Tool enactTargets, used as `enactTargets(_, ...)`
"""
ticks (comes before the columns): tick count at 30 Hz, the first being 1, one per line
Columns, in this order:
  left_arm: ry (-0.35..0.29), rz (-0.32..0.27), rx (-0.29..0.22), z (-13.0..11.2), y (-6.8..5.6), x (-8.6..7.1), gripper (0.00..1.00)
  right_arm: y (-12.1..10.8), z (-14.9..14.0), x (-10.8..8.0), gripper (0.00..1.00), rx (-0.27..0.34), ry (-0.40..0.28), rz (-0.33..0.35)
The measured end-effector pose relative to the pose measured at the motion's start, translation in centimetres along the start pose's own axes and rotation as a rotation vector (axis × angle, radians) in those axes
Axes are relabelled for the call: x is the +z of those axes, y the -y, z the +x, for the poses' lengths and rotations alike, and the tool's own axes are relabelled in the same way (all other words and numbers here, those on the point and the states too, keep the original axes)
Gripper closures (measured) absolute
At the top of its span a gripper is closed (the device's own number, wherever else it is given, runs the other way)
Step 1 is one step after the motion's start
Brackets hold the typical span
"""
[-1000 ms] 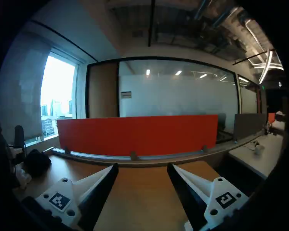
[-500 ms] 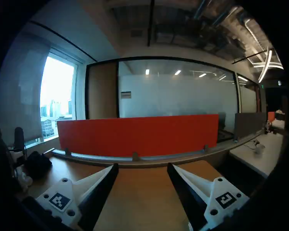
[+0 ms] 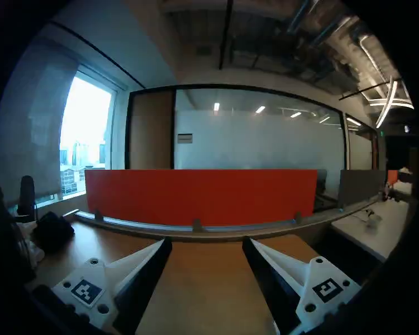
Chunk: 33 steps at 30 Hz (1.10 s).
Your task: Fold towel
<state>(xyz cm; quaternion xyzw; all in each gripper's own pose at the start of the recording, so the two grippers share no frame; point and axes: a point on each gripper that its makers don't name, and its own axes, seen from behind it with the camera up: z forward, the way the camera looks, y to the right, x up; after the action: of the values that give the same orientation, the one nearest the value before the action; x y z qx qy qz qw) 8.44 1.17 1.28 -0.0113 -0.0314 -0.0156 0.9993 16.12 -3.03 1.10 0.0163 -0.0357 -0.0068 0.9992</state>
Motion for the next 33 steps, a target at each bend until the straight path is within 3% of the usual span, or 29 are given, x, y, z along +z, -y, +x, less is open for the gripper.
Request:
enactTargets(11,-0.024,-0.002,-0.006,-5.0,0.1,0.3,0.1,2.1,-1.5,-0.7,0.02,-0.025,-0.02,0.031)
enactTargets(23,-0.036,0.022,-0.015,-9.7,1.6,0.3,0.1,3.2,-2.9,0.1,0.02,-0.062,-0.021,0.034)
enactTargets(33,-0.035,0.034,-0.023,-12.4,2.5,0.4,0.1,3.4,-3.6,0.7,0.02,-0.05,-0.026,0.028)
